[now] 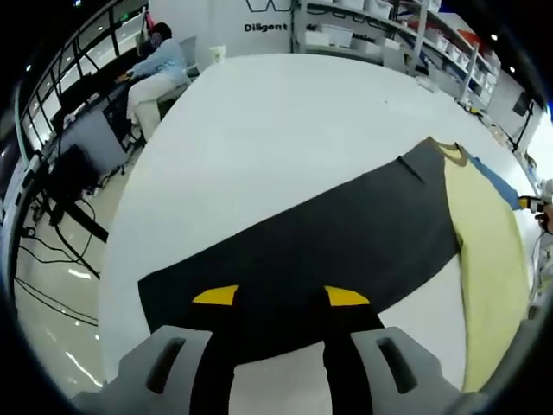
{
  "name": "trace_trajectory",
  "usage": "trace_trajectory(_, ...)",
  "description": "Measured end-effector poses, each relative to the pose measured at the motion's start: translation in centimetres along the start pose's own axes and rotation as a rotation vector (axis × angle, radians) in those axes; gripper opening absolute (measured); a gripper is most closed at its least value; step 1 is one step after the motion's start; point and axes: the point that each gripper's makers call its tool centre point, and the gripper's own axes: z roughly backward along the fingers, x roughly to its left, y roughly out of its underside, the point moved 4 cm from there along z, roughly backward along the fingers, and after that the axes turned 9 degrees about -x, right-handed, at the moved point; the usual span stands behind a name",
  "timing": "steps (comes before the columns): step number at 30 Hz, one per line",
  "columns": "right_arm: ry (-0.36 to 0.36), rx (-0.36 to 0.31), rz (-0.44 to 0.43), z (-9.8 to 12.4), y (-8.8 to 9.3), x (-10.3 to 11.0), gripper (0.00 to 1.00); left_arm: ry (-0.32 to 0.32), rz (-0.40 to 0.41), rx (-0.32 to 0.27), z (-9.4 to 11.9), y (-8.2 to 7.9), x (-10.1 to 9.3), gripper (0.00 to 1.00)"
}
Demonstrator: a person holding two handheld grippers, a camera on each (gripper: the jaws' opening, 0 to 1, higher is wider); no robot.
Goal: Fold the garment on the visible template until the final outline fits inside the template.
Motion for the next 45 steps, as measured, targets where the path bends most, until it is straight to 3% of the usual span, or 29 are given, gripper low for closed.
trace_trajectory(8,0.092,0.028,-0.114,2.0,2.1,-2.9,0.35,0.01,0.043,-0.074,1.5,-0.8,-0.7,0.38)
trace_trajectory(16,0.115,0.021,-0.164,2.1,2.8,-2.1,0.23,0.03,0.07,-0.136,2.9,-1.2,-2.8,0.38)
trace_trajectory(18,0.128,0.018,-0.222,2.1,2.8,-1.9,0.17,0.038,0.067,-0.147,3.1,-1.4,-3.5,0.38)
trace_trajectory(25,0.151,0.009,-0.177,1.7,2.5,-1.7,0.01,0.061,0.058,-0.172,3.4,-1.6,-5.1,0.39)
trace_trajectory(29,0.135,0.006,-0.224,1.6,2.3,-1.8,0.0,0.062,0.033,-0.183,3.7,-1.5,-5.5,0.39)
trace_trajectory(36,0.151,-0.038,-0.213,2.3,1.1,-1.7,0.0,0.079,0.021,-0.229,3.9,-1.6,-6.1,0.56)
trace_trajectory(45,0.157,-0.137,-0.133,3.6,-2.6,-1.2,0.0,0.201,-0.06,-0.314,4.3,-2.2,-9.8,0.84)
